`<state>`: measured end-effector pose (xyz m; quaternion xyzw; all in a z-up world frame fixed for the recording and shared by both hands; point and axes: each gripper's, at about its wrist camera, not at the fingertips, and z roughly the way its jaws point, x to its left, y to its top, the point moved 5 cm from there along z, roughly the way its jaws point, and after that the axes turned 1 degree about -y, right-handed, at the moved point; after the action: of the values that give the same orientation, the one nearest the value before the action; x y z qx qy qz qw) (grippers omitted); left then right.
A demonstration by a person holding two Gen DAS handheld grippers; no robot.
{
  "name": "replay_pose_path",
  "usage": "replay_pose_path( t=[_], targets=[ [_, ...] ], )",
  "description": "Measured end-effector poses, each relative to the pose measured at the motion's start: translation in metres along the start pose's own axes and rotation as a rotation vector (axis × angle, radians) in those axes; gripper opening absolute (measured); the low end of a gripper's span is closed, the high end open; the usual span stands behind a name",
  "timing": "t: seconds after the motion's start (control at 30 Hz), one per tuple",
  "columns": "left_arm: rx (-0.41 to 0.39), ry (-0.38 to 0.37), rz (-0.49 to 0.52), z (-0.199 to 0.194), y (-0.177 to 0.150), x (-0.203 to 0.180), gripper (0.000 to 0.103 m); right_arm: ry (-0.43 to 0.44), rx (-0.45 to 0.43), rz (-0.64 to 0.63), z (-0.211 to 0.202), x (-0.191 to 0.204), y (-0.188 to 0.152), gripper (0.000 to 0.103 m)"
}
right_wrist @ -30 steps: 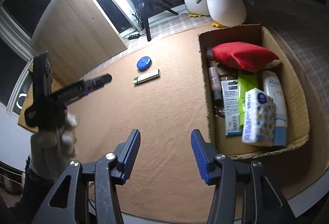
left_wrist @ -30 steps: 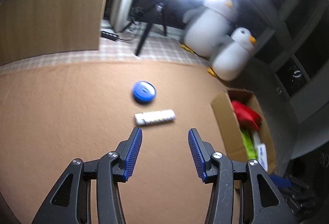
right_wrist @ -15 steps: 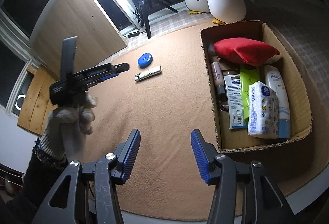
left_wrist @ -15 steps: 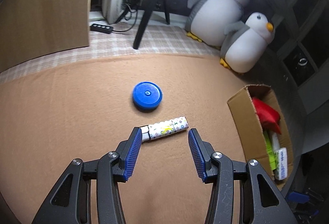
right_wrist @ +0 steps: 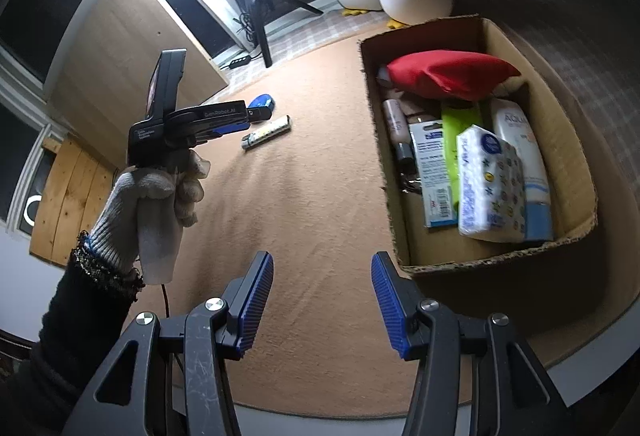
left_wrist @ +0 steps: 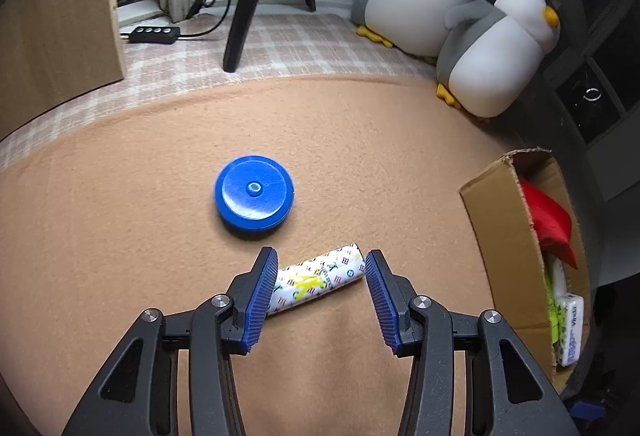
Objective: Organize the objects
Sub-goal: 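Move the left gripper to the patterned lighter on the carpet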
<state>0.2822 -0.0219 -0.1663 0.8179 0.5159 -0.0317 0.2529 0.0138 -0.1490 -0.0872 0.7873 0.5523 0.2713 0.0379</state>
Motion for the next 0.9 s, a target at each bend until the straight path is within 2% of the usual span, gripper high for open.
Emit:
replay_pose_path(
  t=[0.33, 0.53, 0.73, 0.9],
  targets=[
    [0.027, 0.010, 0.015, 0.020, 0.007, -0.008, 0.050, -0.004, 0.013, 0.017, 0.002, -0.009, -0.003, 0.047],
    [0.033, 0.010, 0.034, 0.022, -0.001, -0.008, 0.038, 0.001, 0.020, 0.020, 0.006, -0.010, -0.001, 0.047],
    [0.032, 0.008, 0.036, 0.011, -0.021, -0.006, 0.036, 0.023, 0.025, 0.005, 0.012, -0.003, 0.005, 0.047],
    [0.011, -0.006, -0.006, -0.004, -0.049, 0.001, 0.035, 0.053, 0.033, -0.030, 0.022, 0.013, 0.011, 0.047]
  ],
)
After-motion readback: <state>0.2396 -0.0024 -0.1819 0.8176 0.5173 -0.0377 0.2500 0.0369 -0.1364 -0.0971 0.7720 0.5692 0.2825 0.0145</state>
